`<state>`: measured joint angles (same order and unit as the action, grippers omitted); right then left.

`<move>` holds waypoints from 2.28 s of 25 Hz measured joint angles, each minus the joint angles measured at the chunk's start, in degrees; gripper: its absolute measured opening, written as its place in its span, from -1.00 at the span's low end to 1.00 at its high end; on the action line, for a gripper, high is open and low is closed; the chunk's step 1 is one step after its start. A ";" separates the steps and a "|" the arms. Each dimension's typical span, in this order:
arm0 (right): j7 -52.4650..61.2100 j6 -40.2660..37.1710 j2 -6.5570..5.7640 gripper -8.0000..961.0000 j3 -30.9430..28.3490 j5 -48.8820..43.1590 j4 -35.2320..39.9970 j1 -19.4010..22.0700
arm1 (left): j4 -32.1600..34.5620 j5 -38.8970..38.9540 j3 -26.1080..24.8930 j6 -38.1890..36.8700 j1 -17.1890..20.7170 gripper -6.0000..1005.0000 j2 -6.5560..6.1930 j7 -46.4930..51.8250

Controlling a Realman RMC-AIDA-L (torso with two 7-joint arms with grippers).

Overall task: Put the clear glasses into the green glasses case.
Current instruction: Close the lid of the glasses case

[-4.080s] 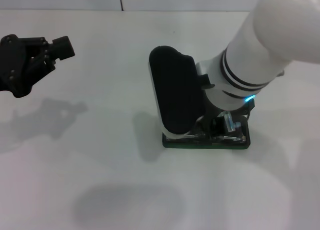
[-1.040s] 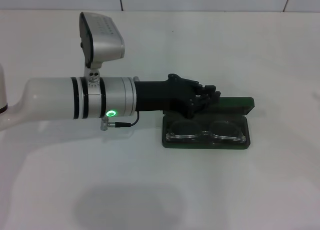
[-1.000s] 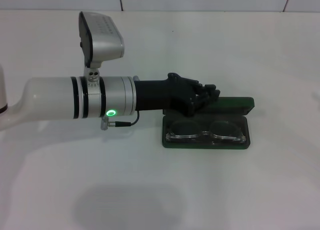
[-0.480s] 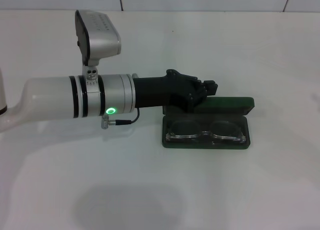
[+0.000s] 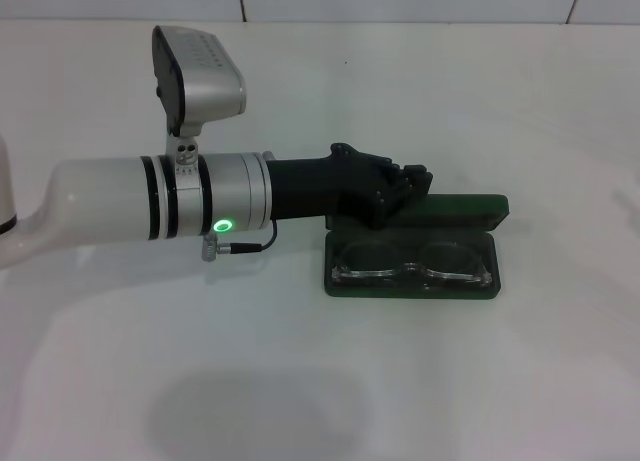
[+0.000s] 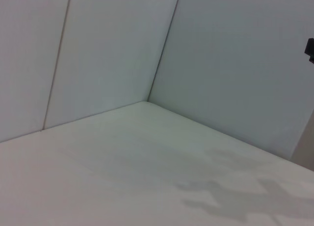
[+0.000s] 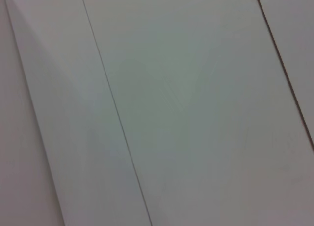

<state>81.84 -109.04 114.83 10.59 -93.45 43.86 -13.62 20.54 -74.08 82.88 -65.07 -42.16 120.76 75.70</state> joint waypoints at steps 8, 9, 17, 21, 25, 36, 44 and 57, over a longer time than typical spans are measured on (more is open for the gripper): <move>-0.52 -0.20 -0.09 -0.17 0.45 0.00 -0.98 0.10 | -0.06 0.05 0.82 -0.57 0.15 -0.82 0.00 -1.32; -0.53 -0.28 -0.10 -0.17 0.50 -0.01 -0.98 0.14 | -0.06 0.14 0.97 -0.64 0.16 -0.82 0.00 -1.49; -0.54 -0.55 -0.06 -0.17 0.57 -0.09 -1.05 0.49 | -0.06 5.58 3.92 -0.24 1.05 -0.80 0.00 -3.15; -0.54 -0.62 0.00 -0.17 0.70 -0.15 -1.49 0.52 | -0.06 5.95 3.92 0.49 1.28 -0.80 0.00 -2.95; -0.54 -0.71 -0.03 -0.17 0.78 -0.64 -1.76 0.51 | -0.14 6.23 3.91 0.85 1.40 -0.79 0.00 -2.74; -0.54 -1.11 0.00 -0.17 1.16 -0.78 -2.48 0.35 | -0.43 6.56 7.50 3.93 1.02 -0.77 0.00 -0.52; -0.54 -1.37 0.04 -0.17 1.11 -0.78 -2.49 0.35 | -0.01 6.23 9.04 2.15 1.44 -0.76 -0.28 -0.47; -0.54 -1.44 0.04 -0.17 1.09 -0.76 -2.46 0.04 | -0.35 5.46 11.98 0.83 2.18 -0.74 -0.39 -0.50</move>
<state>81.30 -110.47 114.87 11.68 -94.21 41.40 -13.58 20.19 -68.62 94.86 -64.24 -39.98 120.37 75.21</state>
